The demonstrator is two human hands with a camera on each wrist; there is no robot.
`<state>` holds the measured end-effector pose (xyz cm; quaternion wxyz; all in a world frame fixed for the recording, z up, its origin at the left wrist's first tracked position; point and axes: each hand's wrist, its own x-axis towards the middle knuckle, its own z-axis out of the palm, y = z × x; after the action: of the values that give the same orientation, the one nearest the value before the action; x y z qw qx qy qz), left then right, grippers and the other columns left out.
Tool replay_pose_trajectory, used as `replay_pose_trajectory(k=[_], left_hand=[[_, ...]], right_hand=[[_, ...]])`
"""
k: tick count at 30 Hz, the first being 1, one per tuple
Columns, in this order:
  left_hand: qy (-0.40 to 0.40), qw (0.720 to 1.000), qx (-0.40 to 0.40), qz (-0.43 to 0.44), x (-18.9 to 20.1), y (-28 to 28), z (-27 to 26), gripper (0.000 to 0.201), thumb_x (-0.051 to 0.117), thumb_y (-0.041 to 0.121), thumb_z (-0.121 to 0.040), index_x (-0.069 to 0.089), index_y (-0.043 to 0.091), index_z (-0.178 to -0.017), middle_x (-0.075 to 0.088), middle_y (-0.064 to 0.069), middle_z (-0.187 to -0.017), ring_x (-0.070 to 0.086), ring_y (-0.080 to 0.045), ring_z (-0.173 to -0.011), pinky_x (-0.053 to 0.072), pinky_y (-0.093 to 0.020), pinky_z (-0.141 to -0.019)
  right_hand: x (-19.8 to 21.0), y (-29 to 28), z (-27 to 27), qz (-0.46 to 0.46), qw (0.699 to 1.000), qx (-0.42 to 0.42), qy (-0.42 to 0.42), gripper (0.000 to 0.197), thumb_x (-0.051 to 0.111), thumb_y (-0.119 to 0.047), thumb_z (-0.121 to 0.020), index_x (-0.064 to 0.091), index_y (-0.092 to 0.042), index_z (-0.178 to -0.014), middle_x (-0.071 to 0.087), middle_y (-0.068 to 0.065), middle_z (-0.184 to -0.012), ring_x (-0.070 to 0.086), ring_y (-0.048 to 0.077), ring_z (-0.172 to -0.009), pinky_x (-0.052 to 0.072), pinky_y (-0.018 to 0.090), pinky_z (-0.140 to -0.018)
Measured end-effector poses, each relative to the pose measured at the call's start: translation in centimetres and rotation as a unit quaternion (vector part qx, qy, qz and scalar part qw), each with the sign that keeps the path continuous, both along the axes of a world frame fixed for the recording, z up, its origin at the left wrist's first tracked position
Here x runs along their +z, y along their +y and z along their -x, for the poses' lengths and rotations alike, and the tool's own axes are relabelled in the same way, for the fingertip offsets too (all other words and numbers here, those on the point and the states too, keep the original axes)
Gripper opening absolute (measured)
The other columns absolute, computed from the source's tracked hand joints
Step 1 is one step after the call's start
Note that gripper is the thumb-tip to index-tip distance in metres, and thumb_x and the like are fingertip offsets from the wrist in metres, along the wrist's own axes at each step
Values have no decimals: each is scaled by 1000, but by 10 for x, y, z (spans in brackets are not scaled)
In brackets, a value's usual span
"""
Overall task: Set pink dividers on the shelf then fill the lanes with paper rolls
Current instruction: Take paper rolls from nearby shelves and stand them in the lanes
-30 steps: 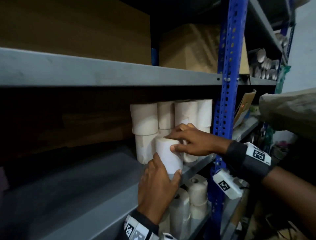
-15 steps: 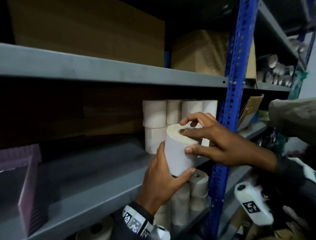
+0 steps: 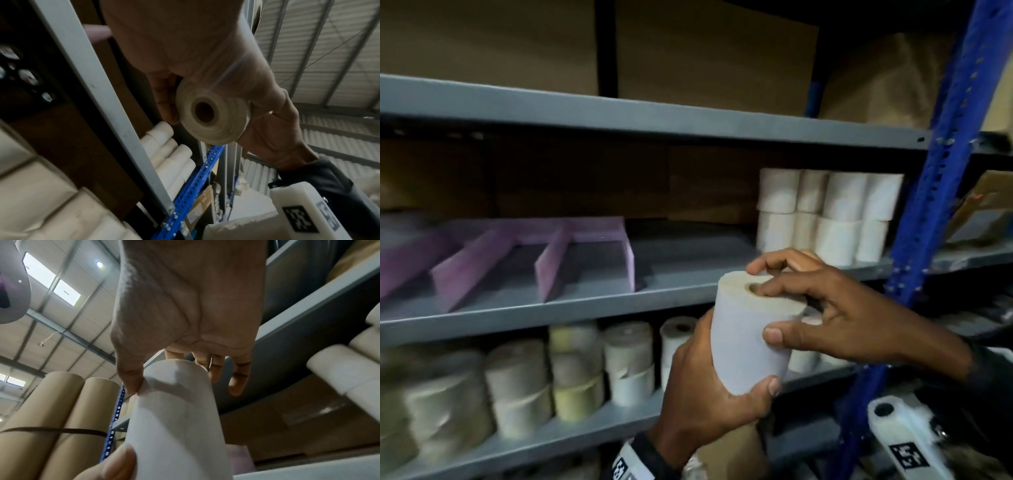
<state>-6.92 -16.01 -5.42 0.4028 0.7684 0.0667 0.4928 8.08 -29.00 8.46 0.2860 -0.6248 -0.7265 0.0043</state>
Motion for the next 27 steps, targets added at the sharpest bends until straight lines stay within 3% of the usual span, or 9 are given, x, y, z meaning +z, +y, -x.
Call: replay_pose_trajectory(k=[5, 14, 19, 23, 27], left_hand=[[22, 998, 63, 7, -5, -8, 77, 90, 78, 70, -71, 51, 24, -144, 67, 12, -131, 67, -10, -118, 60, -41, -85], [28, 988, 150, -7, -4, 3, 204, 87, 78, 67, -71, 49, 27, -142, 67, 14, -127, 68, -10, -111, 60, -34, -79], [37, 982, 184, -10, -2, 27, 274, 87, 79, 64, -70, 49, 26, -143, 67, 13, -127, 68, -9, -112, 60, -35, -81], [38, 978, 203, -14, -6, 46, 322, 84, 78, 62, -70, 51, 26, -140, 68, 16, -125, 68, -8, -111, 59, -35, -80], [46, 974, 219, -27, -9, 70, 364, 80, 78, 62, -70, 48, 35, -140, 67, 17, -123, 67, -6, -109, 58, -30, -78]], right_hand=[[-4, 15, 55, 55, 997, 50, -5, 42, 68, -59, -76, 66, -38, -112, 42, -28, -135, 36, 0, -135, 42, 28, -105], [-3, 56, 165, 71, 989, 127, -25, 50, 64, -64, -75, 65, -38, -118, 37, -33, -137, 36, -3, -132, 46, 33, -104], [-5, 89, 231, 59, 986, 157, -16, 43, 68, -56, -78, 65, -37, -117, 39, -29, -137, 37, 0, -133, 44, 36, -105], [-9, 113, 278, 53, 984, 172, -5, 40, 73, -47, -82, 66, -34, -119, 40, -29, -136, 36, -2, -133, 42, 31, -106], [-10, 136, 320, 34, 980, 195, -27, 40, 71, -44, -86, 68, -27, -122, 43, -26, -137, 38, 1, -133, 46, 32, -103]])
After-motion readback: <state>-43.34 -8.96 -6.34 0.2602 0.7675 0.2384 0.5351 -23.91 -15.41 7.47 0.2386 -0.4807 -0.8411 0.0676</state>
